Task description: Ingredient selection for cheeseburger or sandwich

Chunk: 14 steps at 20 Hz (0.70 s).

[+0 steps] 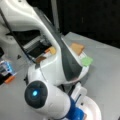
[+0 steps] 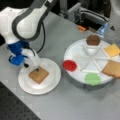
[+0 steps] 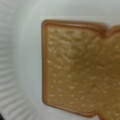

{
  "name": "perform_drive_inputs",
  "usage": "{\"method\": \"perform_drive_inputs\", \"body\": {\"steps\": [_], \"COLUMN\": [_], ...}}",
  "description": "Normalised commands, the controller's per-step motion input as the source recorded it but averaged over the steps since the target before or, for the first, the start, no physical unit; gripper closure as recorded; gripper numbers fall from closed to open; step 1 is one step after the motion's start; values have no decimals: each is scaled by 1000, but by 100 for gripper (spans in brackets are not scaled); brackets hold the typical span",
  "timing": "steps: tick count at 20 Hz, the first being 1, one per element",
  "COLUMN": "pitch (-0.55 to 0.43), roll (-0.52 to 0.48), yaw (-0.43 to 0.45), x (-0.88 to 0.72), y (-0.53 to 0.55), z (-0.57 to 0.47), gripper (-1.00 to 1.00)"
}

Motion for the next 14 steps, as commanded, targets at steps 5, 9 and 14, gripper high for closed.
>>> {"method": "perform_drive_inputs", "body": {"steps": [5,9,14], "pitch": [-30,-55,-76], "roll": [-544,-317,-196], "yaw": [-92,5,4], "x": [-496,-294,-124], "y": [497,140,-7], "z": [192,131,-64], "gripper": [-100,-100,-100]}}
